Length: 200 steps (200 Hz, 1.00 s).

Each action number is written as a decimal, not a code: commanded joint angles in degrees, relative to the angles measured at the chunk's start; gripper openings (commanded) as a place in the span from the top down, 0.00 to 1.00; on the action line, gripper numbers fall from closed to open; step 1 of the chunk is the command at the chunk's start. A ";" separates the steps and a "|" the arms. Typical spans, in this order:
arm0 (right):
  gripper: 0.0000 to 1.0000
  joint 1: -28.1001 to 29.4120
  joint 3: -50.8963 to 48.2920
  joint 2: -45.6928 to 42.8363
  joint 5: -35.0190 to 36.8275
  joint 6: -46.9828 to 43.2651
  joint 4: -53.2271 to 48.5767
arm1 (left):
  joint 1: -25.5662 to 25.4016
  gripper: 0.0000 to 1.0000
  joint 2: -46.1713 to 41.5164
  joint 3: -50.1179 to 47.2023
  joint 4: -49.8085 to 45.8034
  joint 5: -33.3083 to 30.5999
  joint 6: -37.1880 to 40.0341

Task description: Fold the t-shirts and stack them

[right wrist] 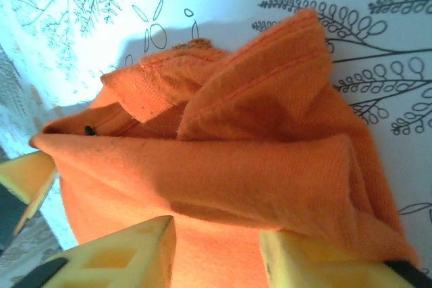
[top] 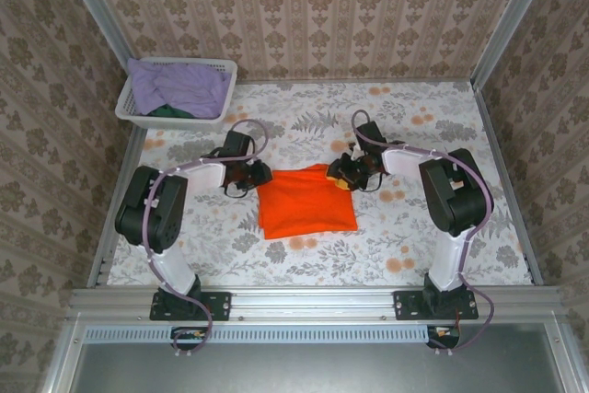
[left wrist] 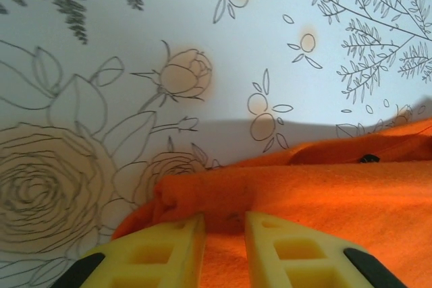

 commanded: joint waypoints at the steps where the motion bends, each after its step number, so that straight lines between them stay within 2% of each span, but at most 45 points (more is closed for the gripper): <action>1: 0.51 -2.40 -2.86 1.01 4.40 1.57 -1.58 | 1.69 0.75 -1.48 -1.62 -3.92 -4.98 2.31; 29: 0.41 -2.87 -4.78 -3.53 5.51 3.04 -0.29 | 1.04 0.72 -4.92 -1.32 -4.02 -4.12 2.69; 47: 0.39 -3.87 -6.20 -6.37 5.96 4.15 0.22 | 0.52 0.70 -7.78 -0.85 -4.97 -3.79 2.69; 66: 0.39 -4.85 -8.91 -9.94 5.42 5.93 2.86 | -0.72 0.63 -11.55 -0.30 -5.82 -4.39 2.76; 85: 0.39 -4.89 -10.87 -13.99 6.73 6.41 3.59 | -3.09 0.53 -15.88 0.34 -5.98 -5.92 3.95; 105: 0.42 -4.83 -12.77 -17.72 6.51 6.39 4.92 | -9.40 0.49 -19.12 0.86 -4.47 -7.52 4.82; 118: 0.47 -4.79 -13.74 -19.67 7.19 6.28 4.87 | -12.63 0.48 -18.92 2.22 -3.99 -6.28 5.11; 129: 0.56 -4.77 -14.27 -20.53 7.78 6.28 5.17 | -15.07 0.48 -17.85 3.37 -3.96 -4.69 5.17; 159: 0.80 -4.24 -11.57 -17.50 5.39 5.95 4.95 | -21.02 0.58 -13.13 5.80 -3.83 -2.88 5.87; 176: 0.89 -3.47 -8.46 -14.00 5.36 4.90 3.92 | -21.13 0.63 -8.86 8.73 -4.56 -2.34 5.72; 200: 0.93 -3.42 -5.54 -9.55 5.63 4.37 3.46 | -18.49 0.66 -2.57 14.79 -4.86 -0.52 6.47</action>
